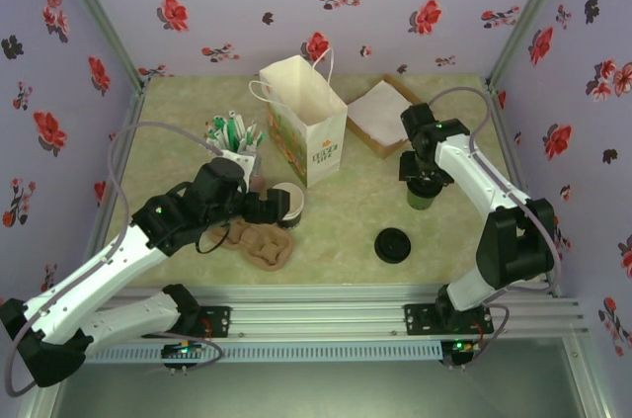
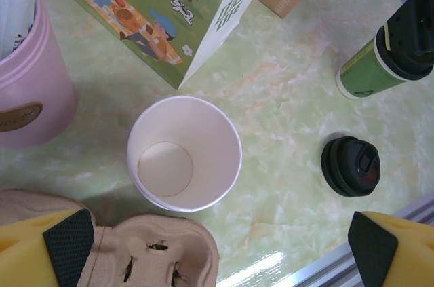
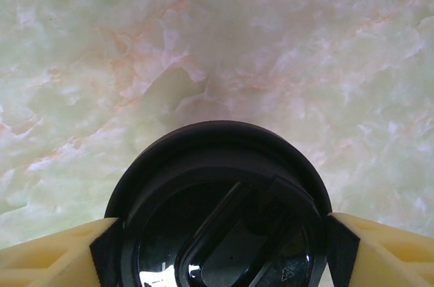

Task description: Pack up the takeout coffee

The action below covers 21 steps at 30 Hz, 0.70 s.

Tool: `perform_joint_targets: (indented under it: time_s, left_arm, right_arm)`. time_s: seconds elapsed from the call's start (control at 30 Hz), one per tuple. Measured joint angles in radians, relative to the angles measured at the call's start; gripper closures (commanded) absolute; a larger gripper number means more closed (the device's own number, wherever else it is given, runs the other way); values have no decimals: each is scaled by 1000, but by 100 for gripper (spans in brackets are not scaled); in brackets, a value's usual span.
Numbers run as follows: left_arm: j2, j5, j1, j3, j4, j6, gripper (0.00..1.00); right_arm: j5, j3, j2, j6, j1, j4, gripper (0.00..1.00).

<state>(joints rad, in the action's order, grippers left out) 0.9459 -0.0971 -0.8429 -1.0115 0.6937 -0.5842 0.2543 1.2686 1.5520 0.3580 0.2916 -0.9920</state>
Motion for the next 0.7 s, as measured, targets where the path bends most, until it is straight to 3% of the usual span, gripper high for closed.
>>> perform_joint_targets:
  time_s: [0.33,0.7]
  left_arm:
    - [15,0,2,0,0,0,1]
    - [31,0,7,-1,0,10,1]
  right_arm:
    - [-18,-1,-30,-11,-9,-2,12]
    - [-72,8,-113,-15,-32,-18,12]
